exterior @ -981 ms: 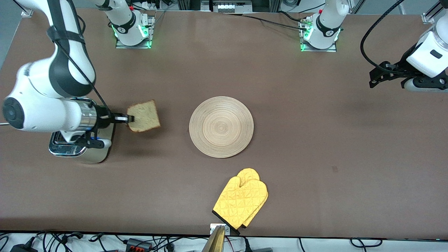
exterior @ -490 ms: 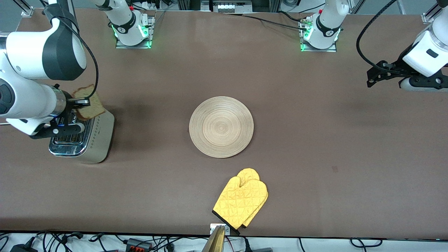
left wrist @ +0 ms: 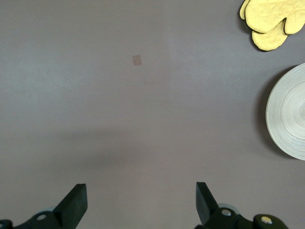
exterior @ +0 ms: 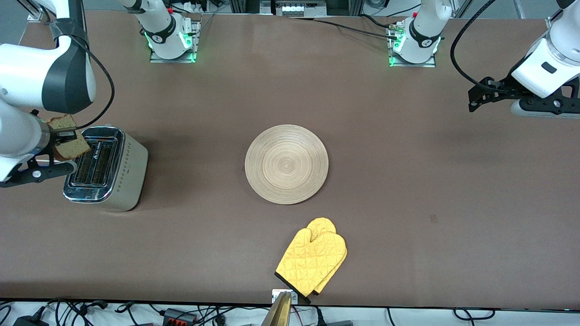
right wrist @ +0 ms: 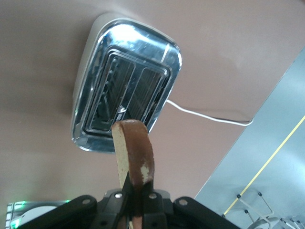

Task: Move plate and put bread in toaster
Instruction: 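Lower the bread slice into the toaster slot with the right gripper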

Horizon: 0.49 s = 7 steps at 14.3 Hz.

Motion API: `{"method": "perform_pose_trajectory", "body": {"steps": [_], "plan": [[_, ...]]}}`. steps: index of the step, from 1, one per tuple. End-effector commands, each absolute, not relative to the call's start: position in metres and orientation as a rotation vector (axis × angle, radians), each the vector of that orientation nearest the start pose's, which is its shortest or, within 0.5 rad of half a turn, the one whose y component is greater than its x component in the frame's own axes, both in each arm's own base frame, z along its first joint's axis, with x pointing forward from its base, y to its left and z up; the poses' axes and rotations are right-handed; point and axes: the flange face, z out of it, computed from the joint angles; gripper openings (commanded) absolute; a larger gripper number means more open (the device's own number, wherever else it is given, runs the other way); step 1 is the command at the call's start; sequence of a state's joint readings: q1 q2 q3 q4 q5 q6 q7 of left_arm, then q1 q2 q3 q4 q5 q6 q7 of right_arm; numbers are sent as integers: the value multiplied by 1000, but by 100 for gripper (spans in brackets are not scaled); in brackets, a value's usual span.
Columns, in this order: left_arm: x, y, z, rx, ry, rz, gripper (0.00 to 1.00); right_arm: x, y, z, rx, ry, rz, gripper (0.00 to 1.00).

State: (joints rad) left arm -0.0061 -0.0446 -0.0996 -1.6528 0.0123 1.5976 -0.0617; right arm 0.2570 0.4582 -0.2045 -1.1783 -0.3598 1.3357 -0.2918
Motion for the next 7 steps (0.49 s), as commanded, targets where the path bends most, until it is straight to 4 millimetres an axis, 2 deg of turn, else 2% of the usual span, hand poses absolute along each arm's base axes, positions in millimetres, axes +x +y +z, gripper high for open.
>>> {"method": "perform_pose_trajectory", "body": {"steps": [1,5,7], "plan": [[538,-57,620,-3137,62,19,100,670,17,508,-3486,-573,612,0],[538,-57,620,-3137,62,19,100,681,12,485,-3508,-379,683,0],[538,-57,620,-3137,62,19,100,681,1,484,-3448,-210,680,0]]}}
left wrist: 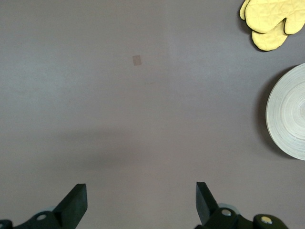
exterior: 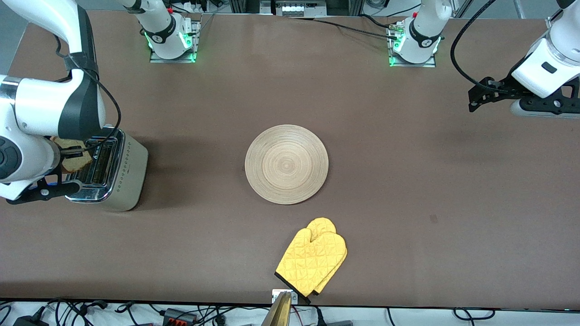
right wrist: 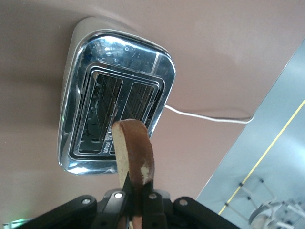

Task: Move plate and put bread in toaster
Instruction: 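Lower the bread slice into the toaster slot with the right gripper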

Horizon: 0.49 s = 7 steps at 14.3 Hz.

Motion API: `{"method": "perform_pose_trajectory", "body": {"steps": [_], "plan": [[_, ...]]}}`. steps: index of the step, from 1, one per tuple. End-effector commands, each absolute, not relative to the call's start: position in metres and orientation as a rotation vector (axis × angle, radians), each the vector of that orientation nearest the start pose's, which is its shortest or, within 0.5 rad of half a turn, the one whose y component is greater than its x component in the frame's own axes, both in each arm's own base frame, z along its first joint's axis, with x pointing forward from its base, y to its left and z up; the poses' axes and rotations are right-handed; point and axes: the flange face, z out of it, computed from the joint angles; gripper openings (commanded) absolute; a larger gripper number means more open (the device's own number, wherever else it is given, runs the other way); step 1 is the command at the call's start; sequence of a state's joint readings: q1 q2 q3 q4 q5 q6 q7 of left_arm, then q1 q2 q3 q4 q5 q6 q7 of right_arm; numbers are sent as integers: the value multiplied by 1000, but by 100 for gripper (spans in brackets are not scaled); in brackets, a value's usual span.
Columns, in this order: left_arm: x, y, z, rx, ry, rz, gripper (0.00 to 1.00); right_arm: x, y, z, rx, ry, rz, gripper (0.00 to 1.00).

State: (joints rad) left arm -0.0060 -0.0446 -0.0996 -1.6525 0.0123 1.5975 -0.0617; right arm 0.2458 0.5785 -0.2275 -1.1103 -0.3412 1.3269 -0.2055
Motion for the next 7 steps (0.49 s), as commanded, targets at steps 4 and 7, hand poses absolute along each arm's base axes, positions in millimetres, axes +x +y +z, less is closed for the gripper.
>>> {"method": "perform_pose_trajectory", "body": {"steps": [4,7], "plan": [[538,-57,620,-3137,62,22,100,679,3,482,-3401,-64,666,0],[538,-57,620,-3137,62,22,100,682,4,481,-3409,-63,631,0]]}}
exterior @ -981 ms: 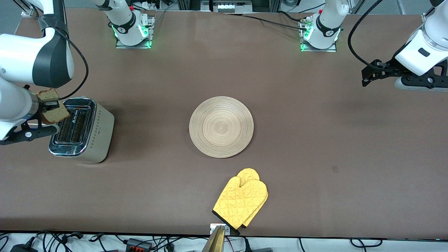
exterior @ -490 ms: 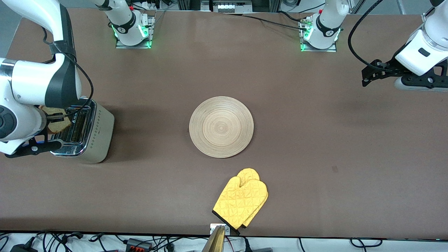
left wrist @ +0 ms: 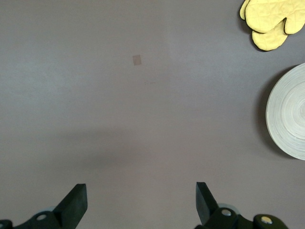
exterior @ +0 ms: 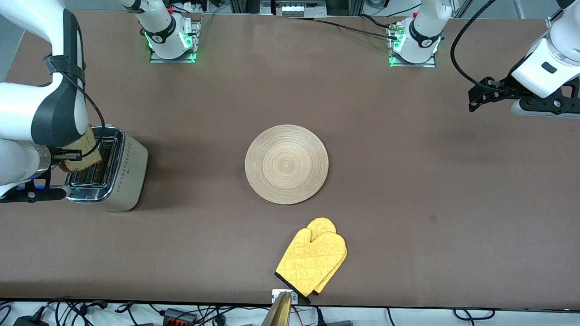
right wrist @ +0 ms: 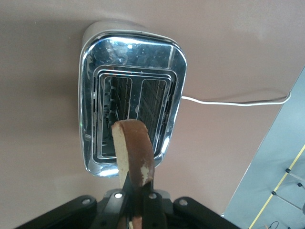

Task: Move plate and put bread in toaster
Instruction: 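Lower the bread slice into the toaster slot with the right gripper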

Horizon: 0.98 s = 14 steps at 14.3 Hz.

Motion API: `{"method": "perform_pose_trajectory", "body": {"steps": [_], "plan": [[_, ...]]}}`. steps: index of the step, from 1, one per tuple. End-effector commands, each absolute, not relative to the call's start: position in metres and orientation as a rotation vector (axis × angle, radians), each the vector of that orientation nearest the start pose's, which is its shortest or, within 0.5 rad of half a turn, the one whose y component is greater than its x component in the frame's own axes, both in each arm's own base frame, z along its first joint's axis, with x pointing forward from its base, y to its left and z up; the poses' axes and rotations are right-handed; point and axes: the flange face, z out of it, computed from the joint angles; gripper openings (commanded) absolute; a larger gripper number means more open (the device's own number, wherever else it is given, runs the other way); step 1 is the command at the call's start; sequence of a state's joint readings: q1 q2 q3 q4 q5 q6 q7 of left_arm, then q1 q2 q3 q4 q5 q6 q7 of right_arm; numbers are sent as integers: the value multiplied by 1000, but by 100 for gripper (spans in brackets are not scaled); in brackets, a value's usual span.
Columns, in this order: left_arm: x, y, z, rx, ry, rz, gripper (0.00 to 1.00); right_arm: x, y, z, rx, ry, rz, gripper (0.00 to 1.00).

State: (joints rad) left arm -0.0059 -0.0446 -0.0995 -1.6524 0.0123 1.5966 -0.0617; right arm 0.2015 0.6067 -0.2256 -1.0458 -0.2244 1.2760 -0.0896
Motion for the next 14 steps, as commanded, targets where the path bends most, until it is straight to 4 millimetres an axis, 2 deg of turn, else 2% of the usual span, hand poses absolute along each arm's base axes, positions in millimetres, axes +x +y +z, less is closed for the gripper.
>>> {"method": "perform_pose_trajectory", "body": {"steps": [1,5,8,14], "plan": [[538,-57,620,-3137,62,22,100,684,3,476,-3410,-64,637,0],[538,-57,620,-3137,62,19,100,691,3,463,-3418,-77,614,0],[538,-57,620,-3137,62,22,100,697,-6,454,-3422,-69,590,0],[538,-56,620,-3137,60,22,100,710,-1,424,-3377,-59,538,0]]}}
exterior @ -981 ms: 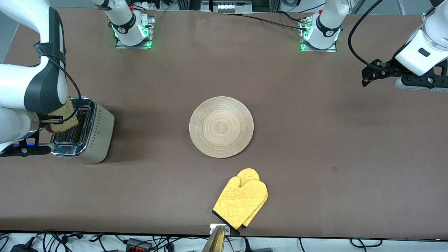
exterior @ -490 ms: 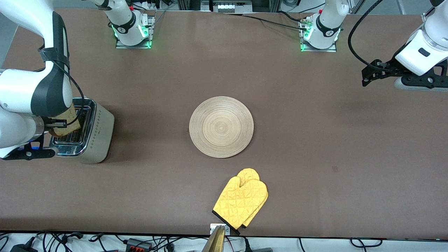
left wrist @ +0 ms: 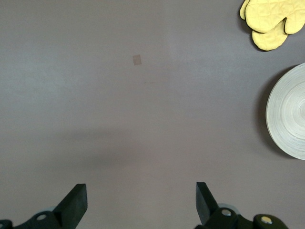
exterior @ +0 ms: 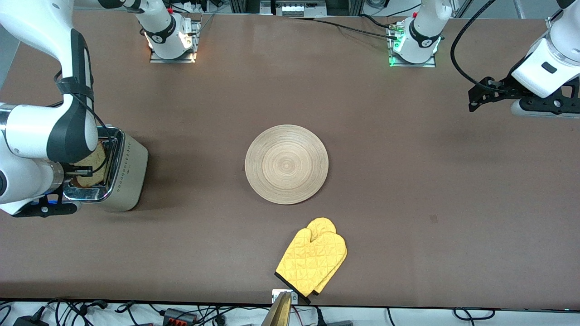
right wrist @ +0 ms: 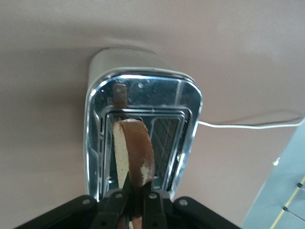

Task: Move plate and put bread in toaster
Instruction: 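Lower the bread slice into the toaster slot with the right gripper, then open the right gripper to release the bread in the slot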

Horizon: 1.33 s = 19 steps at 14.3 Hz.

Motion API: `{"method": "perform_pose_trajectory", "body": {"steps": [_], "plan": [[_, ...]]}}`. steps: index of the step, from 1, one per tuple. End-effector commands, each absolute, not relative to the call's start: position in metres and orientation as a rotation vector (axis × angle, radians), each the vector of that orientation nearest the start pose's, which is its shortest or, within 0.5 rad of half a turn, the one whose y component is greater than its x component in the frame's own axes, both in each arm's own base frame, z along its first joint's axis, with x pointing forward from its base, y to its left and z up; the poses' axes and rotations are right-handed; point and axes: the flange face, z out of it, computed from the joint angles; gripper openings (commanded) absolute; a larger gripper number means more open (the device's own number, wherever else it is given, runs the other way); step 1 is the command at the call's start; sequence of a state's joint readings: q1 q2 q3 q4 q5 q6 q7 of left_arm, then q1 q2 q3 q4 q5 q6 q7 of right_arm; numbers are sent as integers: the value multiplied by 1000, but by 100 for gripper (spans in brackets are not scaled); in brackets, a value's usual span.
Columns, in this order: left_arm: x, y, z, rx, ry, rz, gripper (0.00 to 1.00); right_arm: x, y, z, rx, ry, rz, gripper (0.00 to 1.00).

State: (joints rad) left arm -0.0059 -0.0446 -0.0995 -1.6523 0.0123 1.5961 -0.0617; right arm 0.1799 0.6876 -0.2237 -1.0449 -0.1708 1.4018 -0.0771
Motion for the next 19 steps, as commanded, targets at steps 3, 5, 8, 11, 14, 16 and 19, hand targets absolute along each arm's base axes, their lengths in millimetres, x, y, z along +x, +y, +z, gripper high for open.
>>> {"method": "perform_pose_trajectory", "body": {"steps": [3,5,8,11,14,16,19], "plan": [[538,-56,620,-3137,60,22,100,711,5,415,-3360,-25,529,0],[538,-56,620,-3137,60,24,100,711,4,413,-3359,-23,534,4],[538,-56,620,-3137,62,26,100,714,2,411,-3363,-31,500,28],[536,-56,620,-3136,62,34,100,713,1,413,-3335,-31,502,100],[537,-56,619,-3136,62,36,100,703,2,434,-3320,-25,542,100],[537,-55,619,-3136,60,36,100,694,5,441,-3306,-19,614,100],[537,-55,619,-3136,60,36,100,680,15,500,-3230,-31,475,100]]}}
